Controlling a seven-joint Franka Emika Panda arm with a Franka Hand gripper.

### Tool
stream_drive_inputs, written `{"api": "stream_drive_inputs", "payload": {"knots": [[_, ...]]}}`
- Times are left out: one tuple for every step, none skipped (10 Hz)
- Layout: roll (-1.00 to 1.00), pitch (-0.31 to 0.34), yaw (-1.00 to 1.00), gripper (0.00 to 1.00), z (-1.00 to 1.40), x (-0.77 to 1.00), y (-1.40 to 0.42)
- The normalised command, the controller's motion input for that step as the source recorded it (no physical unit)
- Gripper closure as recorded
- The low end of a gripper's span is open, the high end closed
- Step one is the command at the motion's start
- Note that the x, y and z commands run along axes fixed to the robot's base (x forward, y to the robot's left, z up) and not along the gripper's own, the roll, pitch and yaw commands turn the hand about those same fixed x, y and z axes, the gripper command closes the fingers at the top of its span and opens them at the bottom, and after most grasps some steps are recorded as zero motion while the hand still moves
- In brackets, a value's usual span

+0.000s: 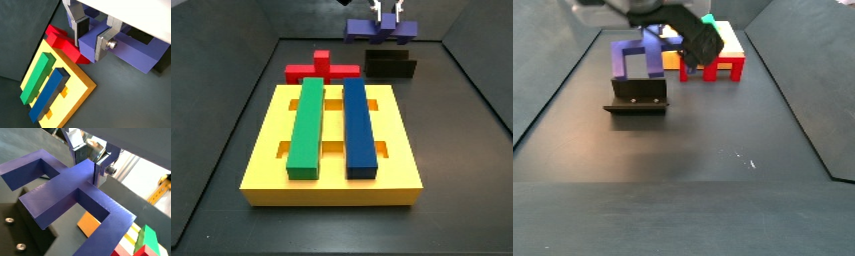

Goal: Pick up the purple object. Move up. Place the purple object on the fixture. Regrasp the purple object. Move to above the board. Insert the purple object.
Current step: Place the purple object on the fixture.

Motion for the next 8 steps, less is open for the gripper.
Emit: {"api": "stream_drive_inputs", "payload": {"knots": [[-0.19,0.0,0.04,1.0,-0.11,0.79,0.05],[-0.14,0.0,0.0,1.0,-0.21,0.8,0.06],[-0.07,0.0,0.0,1.0,-0.21,0.81,0.0],[-0.16,0.0,-0.13,1.0,-0.19,0.59,0.0],[-0.2,0.0,-0.25,1.0,-0.11,0.45,0.03],[-0.12,0.0,-0.32,1.0,-0.06,0.51,0.0],[-0.29,0.0,-0.23,1.0,-0.09,0.4,0.06],[-0.42,-0.211,-0.17,1.0,-0.29,0.2,0.19]]}}
